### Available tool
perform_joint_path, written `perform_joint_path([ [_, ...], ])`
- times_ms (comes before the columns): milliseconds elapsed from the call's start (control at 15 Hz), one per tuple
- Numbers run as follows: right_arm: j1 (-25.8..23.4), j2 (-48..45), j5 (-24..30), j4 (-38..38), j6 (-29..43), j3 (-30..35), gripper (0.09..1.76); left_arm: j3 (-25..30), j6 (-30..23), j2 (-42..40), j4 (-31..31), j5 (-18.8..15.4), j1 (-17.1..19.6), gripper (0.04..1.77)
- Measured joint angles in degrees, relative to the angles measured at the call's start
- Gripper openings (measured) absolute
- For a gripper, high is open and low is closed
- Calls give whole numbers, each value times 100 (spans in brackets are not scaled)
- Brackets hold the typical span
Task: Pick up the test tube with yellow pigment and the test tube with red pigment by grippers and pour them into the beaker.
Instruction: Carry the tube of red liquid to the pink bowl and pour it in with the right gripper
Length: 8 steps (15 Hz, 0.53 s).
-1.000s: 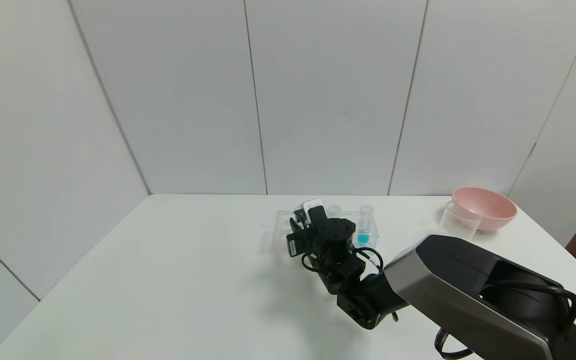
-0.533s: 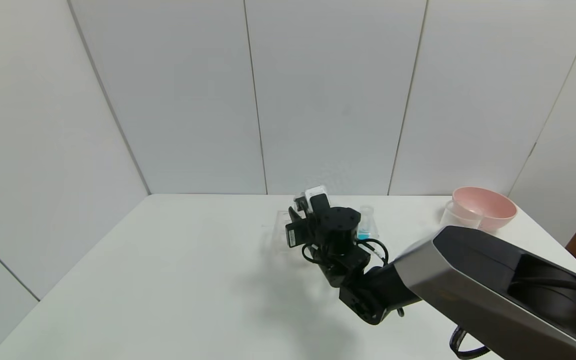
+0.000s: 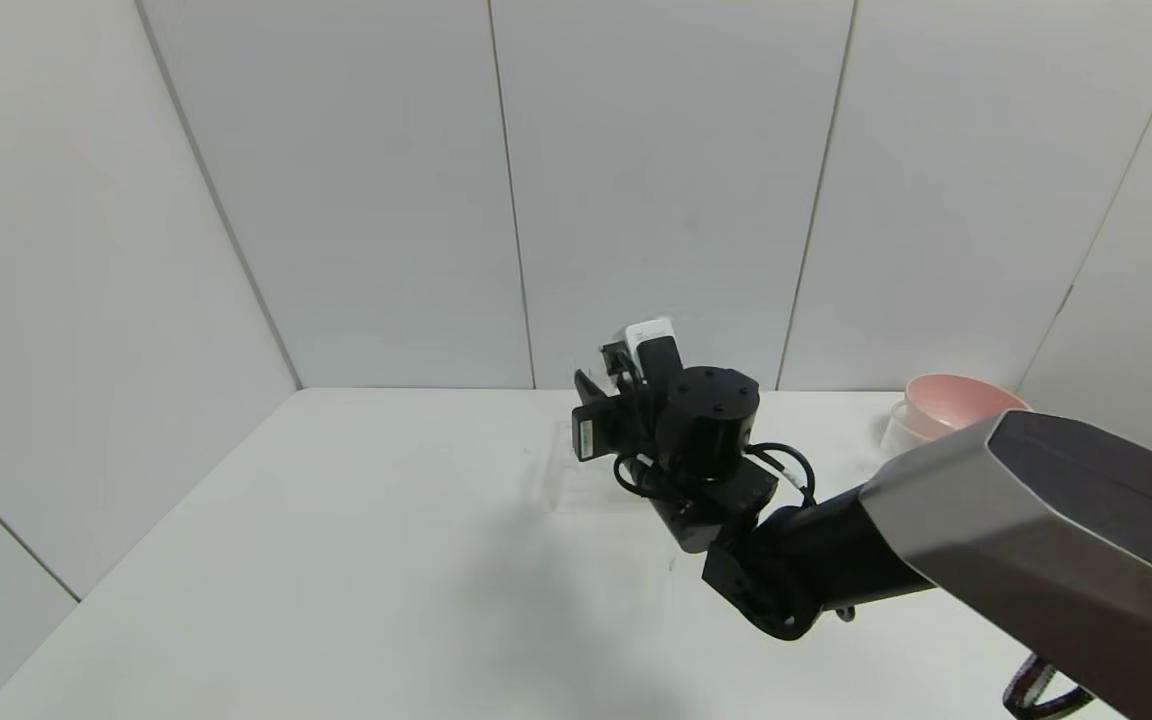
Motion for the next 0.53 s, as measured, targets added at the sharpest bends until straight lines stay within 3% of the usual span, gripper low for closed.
perform_joint_path([
  [333, -35, -719, 28, 66, -4, 485, 52, 0, 1, 0, 0, 2, 5, 176],
  [533, -107, -1263, 118, 602, -11, 735, 52, 0, 1, 0, 0, 0, 9, 176],
])
